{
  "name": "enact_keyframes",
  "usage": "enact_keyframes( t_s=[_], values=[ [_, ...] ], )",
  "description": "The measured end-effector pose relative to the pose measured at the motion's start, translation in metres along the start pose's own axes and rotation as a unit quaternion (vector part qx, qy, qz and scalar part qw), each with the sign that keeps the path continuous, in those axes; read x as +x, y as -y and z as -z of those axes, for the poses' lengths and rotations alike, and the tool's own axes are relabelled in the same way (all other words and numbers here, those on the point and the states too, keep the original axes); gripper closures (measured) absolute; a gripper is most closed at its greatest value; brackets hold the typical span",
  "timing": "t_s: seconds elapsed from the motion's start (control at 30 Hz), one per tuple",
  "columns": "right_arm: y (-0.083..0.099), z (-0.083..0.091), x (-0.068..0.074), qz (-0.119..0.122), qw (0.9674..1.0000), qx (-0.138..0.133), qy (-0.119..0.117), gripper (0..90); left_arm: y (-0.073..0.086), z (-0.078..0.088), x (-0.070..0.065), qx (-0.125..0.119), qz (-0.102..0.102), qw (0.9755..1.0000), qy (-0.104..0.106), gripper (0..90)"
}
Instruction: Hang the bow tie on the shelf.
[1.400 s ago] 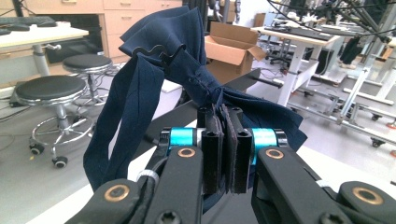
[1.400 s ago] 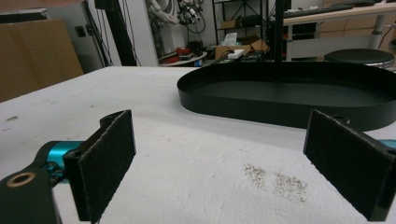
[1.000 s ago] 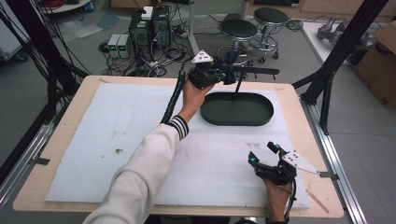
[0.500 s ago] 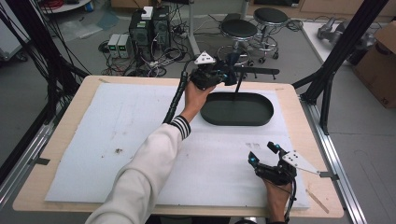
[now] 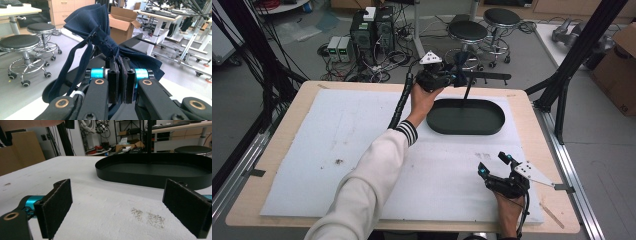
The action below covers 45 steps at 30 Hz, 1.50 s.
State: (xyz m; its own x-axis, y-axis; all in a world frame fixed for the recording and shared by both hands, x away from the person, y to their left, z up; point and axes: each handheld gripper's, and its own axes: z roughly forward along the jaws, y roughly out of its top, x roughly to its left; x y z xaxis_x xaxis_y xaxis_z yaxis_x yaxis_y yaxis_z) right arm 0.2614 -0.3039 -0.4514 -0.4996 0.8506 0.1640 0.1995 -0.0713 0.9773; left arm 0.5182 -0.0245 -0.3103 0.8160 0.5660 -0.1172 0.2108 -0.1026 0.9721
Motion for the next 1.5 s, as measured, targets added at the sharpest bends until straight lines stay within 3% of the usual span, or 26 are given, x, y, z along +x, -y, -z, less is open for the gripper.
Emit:
enact_keyframes(
  t_s=[0.17, 0.23, 0.93, 1.5],
  values=[
    [0.0, 0.0, 0.0, -0.005, 1.0, 0.002, -0.001, 8.1, -0.001, 0.003, 0.003, -0.008, 0.01, 0.9999, 0.001, 86.1],
    [0.0, 0.0, 0.0, -0.005, 1.0, 0.002, -0.001, 8.1, -0.002, 0.003, 0.001, -0.007, 0.003, 1.0, 0.0, 86.0],
    [0.0, 0.0, 0.0, -0.005, 1.0, 0.002, -0.002, 8.1, 0.001, -0.011, -0.004, 0.004, 0.007, 0.9999, 0.007, 85.5],
    [0.0, 0.0, -0.001, -0.004, 1.0, -0.002, -0.002, 8.1, 0.004, -0.01, 0.0, 0.015, -0.003, 0.9998, -0.013, 84.0]
  ],
)
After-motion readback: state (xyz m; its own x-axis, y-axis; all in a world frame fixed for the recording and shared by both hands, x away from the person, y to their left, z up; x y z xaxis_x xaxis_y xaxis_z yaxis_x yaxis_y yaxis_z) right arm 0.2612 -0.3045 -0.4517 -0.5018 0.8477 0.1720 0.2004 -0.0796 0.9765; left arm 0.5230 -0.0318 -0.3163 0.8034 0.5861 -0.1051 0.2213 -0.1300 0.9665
